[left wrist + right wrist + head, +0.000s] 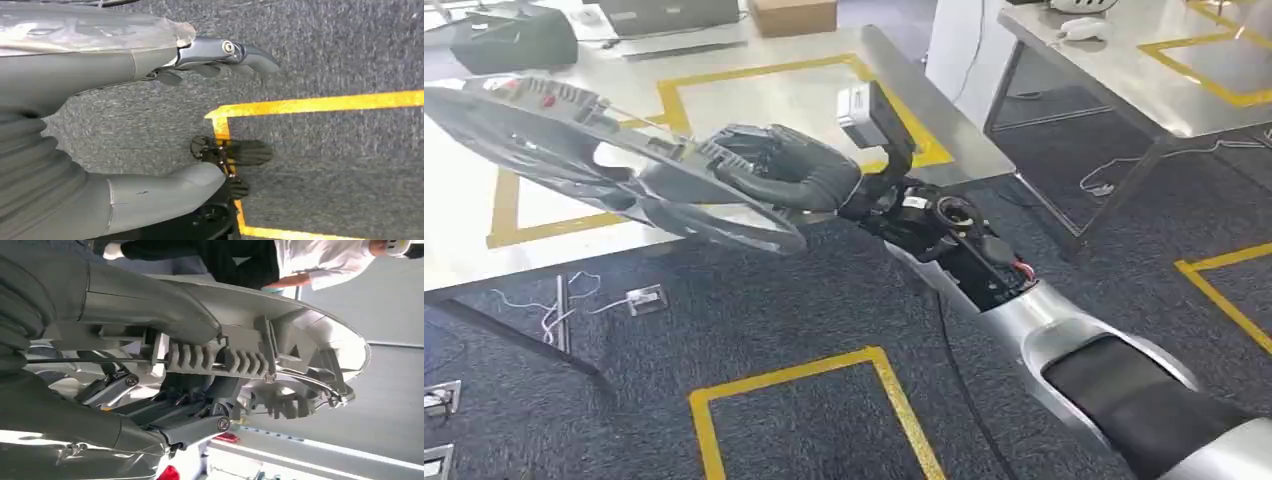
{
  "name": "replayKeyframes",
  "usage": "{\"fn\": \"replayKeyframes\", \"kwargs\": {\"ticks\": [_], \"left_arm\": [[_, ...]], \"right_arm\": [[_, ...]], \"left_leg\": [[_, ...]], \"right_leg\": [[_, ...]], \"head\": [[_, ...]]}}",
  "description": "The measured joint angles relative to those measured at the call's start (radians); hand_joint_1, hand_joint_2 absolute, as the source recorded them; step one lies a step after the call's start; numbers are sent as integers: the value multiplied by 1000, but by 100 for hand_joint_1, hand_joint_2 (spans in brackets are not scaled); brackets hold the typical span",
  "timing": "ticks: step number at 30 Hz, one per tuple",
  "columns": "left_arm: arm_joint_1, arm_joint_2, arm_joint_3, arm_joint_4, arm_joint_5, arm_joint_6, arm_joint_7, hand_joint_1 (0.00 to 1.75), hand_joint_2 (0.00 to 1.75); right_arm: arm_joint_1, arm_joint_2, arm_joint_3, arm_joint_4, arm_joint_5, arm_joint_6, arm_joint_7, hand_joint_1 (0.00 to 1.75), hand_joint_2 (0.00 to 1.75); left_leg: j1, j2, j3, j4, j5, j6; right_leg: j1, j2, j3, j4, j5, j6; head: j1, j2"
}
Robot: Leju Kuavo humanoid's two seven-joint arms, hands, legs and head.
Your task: Take the parts from the cabinet and place them on the table.
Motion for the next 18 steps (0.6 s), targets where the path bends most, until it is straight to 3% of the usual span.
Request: {"fn": "replayKeyframes", "kwargs": {"ticks": [2, 5, 6, 7, 8, 11, 12, 13, 16, 17, 18], "left_arm": [[-2, -2, 0, 0, -2, 0, 0, 0, 175], [-2, -3, 0, 0, -7, -6, 0, 0, 175], [-2, -3, 0, 0, -10, -8, 0, 0, 175], [-2, -3, 0, 0, -12, -8, 0, 0, 175], [-2, -4, 0, 0, -13, -8, 0, 0, 175], [-2, -4, 0, 0, -14, -8, 1, 0, 175], [-5, -4, 0, 0, -14, -8, 1, 0, 175], [-8, -3, 0, 0, -14, -8, 2, 0, 175], [-9, -2, 0, 0, -18, -8, 3, 0, 175], [-11, -4, 0, 0, -19, -8, 3, 0, 175], [-14, -3, 0, 0, -19, -8, 3, 0, 175]], "right_arm": [[-4, -2, -4, 0, 9, -7, 0, 175, 175], [-6, -5, -13, -2, 10, -13, 7, 175, 175], [-3, -5, -17, -2, 9, -16, 14, 175, 175], [2, -7, -20, -3, 8, -18, 18, 175, 175], [4, -8, -23, -5, 8, -19, 25, 175, 175], [4, -13, -27, -12, 8, -23, 31, 175, 175], [2, -14, -30, -13, 5, -23, 29, 175, 175], [2, -14, -31, -17, 6, -24, 31, 175, 175], [5, -16, -37, -30, 6, -28, 32, 175, 175], [4, -17, -39, -35, 6, -28, 35, 175, 175], [4, -18, -41, -35, 6, -30, 39, 175, 175]], "left_leg": [[6, -2, 22, -3, -8, 9], [7, -1, 41, -3, -26, 14], [7, -1, 51, -3, -35, 13], [8, -1, 63, -3, -42, 12], [8, -2, 77, -3, -52, 11], [9, -3, 113, -4, -80, 1], [5, -4, 122, -1, -86, -6], [4, -2, 116, -1, -91, -14], [5, -2, 121, 7, -99, -28], [7, 0, 106, 44, -103, -31], [8, 1, 66, 111, -118, -35]], "right_leg": [[-2, -5, -20, 48, -21, 16], [-11, -7, -157, 287, -107, 28], [-14, -8, -195, 339, -125, 30], [-16, -9, -207, 337, -114, 31], [-17, -9, -198, 290, -75, 29], [-17, -11, -119, 37, 106, 21], [-9, -11, -117, 18, 70, 20], [-8, -11, -102, 10, 63, 9], [-14, -8, -83, 2, 74, -10], [-14, -6, -77, -2, 71, -14], [-14, -7, -74, -2, 68, -19]], "head": [[5, 0], [20, 0], [22, 0], [25, 0], [31, 0], [46, 0], [40, 0], [46, 0], [38, 0], [34, 0], [25, 0]]}}
